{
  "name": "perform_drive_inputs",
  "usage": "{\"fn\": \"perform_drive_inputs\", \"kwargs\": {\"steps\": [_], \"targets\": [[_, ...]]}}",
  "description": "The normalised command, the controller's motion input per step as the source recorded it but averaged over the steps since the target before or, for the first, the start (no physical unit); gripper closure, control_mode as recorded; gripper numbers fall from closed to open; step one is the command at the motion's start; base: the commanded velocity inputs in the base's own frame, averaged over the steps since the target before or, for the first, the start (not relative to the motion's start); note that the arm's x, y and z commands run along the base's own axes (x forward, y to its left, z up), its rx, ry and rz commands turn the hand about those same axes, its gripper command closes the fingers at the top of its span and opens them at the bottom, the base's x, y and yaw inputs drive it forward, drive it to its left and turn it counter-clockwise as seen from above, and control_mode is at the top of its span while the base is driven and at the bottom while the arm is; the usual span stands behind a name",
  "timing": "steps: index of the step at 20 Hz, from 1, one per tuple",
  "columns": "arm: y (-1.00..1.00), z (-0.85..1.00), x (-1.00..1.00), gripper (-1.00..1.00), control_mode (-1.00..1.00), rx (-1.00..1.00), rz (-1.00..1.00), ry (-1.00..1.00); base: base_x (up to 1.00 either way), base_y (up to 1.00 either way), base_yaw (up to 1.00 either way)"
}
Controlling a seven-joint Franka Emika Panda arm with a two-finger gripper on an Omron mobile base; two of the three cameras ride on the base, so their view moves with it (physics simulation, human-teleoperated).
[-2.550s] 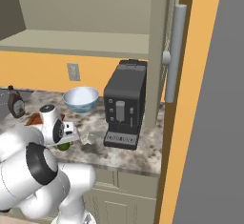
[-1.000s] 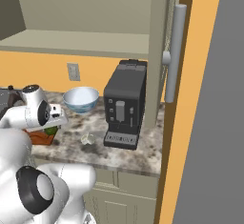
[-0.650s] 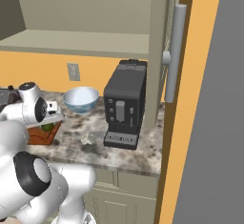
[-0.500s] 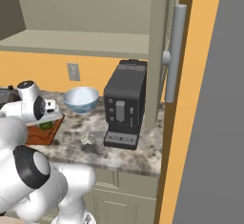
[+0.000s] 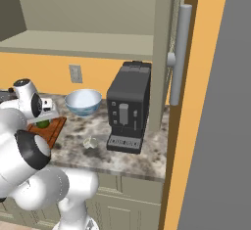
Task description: Open the cabinet. Place the bowl and condiment on the counter. Then place the lime and garlic on the cutting board.
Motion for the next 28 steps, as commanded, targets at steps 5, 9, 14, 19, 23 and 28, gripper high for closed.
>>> {"fn": "perform_drive_inputs", "kwargs": {"steps": [5, 9, 14, 19, 23, 28], "targets": [[0.28, 0.0, 0.21, 1.0, -1.0, 0.0, 0.01, 0.0, 0.0, 0.0, 0.0], [0.18, 0.0, 0.15, 1.0, -1.0, 0.0, 0.06, 0.0, 0.0, 0.0, 0.0], [0.19, 0.0, 0.11, 1.0, -1.0, 0.0, 0.09, -0.04, 0.0, 0.0, 0.0], [0.2, 0.0, 0.1, 1.0, -1.0, 0.0, 0.09, -0.03, 0.0, 0.0, 0.0], [0.12, -0.14, 0.04, 1.0, -1.0, 0.0, 0.1, -0.03, 0.0, 0.0, 0.0], [0.11, -0.12, 0.06, 1.0, -1.0, 0.0, 0.1, 0.0, 0.0, 0.0, 0.0]]}}
